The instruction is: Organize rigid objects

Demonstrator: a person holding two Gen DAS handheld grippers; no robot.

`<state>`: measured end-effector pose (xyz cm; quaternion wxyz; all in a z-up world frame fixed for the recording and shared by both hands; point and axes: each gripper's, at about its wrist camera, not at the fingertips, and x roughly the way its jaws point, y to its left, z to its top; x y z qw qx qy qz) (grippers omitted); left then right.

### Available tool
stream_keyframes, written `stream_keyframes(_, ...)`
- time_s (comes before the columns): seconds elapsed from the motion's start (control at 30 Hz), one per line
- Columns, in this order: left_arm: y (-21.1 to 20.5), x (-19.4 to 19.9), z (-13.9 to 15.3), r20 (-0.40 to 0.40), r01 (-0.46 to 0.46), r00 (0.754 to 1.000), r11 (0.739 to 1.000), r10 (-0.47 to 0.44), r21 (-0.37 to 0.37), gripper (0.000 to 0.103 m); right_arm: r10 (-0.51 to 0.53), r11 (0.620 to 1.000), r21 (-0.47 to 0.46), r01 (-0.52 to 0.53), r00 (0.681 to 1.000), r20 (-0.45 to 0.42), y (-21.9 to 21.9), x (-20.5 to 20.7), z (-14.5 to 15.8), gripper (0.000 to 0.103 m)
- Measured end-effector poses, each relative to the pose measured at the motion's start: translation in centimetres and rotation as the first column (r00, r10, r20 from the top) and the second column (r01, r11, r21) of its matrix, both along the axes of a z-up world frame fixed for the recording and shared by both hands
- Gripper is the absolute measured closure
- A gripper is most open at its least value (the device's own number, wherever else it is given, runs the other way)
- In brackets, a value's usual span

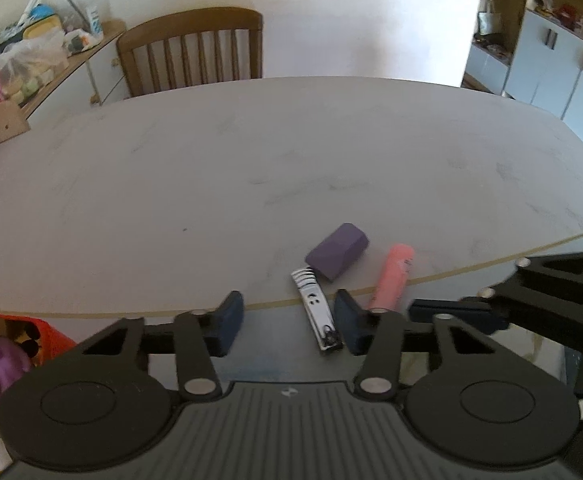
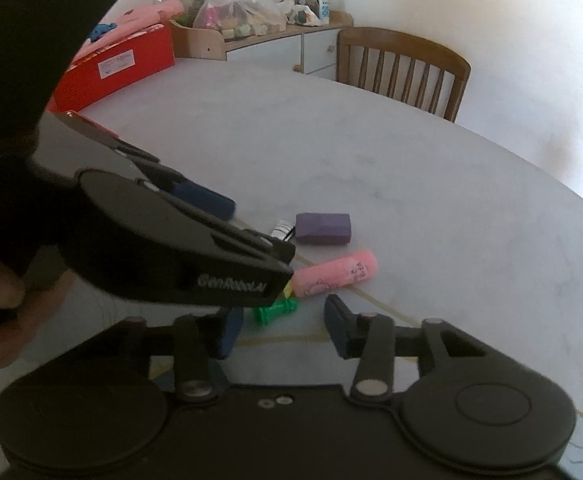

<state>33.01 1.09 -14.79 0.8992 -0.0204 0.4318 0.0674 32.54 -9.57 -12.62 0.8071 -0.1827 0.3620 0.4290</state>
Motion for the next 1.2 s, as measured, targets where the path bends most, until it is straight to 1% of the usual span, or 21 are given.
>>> stream_keyframes(0.03,-0.1,-0.1,0.0,0.003,0.008,1.000,1.000,-0.008,0.001,0.067,0.004,1.000,0.004,-0.004,1.000,0.008,0.0,-0.1,0.0,0.069)
stream_keyframes(0.1,-0.3,-0.2,0.1,0.003,0.013,1.000,1.000,-0.013,0.002,0.072,0.003,1.000,0.006,-0.003,1.000,0.017,-0.2,-0.1,-0.1,0.079)
stream_keyframes(0.17,-0.5,-0.2,0.1,0.003,0.020,1.000,1.000,-0.020,-0.001,0.079,0.000,1.000,0.012,0.000,1.000,0.015,-0.5,-0.1,-0.1,0.079)
stream_keyframes(0.2,-0.5,-0.3,0.1,0.002,0.024,1.000,1.000,-0.024,-0.002,0.085,0.002,1.000,0.012,-0.002,1.000,0.015,-0.5,-0.1,-0.1,0.079)
stream_keyframes(0.23,-0.6,-0.3,0.1,0.001,0.028,1.000,1.000,-0.028,-0.002,0.088,0.005,1.000,0.009,-0.005,1.000,0.021,-0.5,-0.2,-0.1,0.079)
stream_keyframes(0.3,-0.7,-0.4,0.2,-0.001,0.031,1.000,1.000,-0.031,0.001,0.091,0.006,1.000,-0.002,-0.006,0.999,0.036,-0.6,-0.4,-0.1,0.079)
stream_keyframes(0.47,-0.1,-0.8,0.3,-0.010,0.002,1.000,1.000,-0.002,-0.031,0.092,-0.016,1.000,0.004,0.016,1.000,0.010,-1.4,-0.7,0.1,0.079)
stream_keyframes(0.73,0.1,-3.1,1.1,-0.015,-0.022,1.000,0.999,0.021,-0.048,0.092,-0.065,0.998,0.019,0.066,0.998,-0.024,-3.4,-1.8,0.7,0.079)
stream_keyframes(0.93,-0.1,-5.9,1.6,-0.023,-0.025,0.999,0.997,0.023,-0.070,0.092,-0.073,0.997,0.022,0.073,0.997,-0.040,-4.5,-3.3,1.5,0.079)
stream_keyframes(1.03,0.0,-7.6,2.0,-0.027,-0.026,0.999,0.995,0.024,-0.095,0.092,-0.069,0.997,0.032,0.070,0.996,-0.054,-5.2,-4.4,1.9,0.079)
stream_keyframes(1.2,0.0,-9.9,3.0,-0.017,-0.027,1.000,0.993,0.026,-0.112,0.093,-0.056,0.997,0.042,0.058,0.996,-0.063,-5.8,-6.4,2.8,0.079)
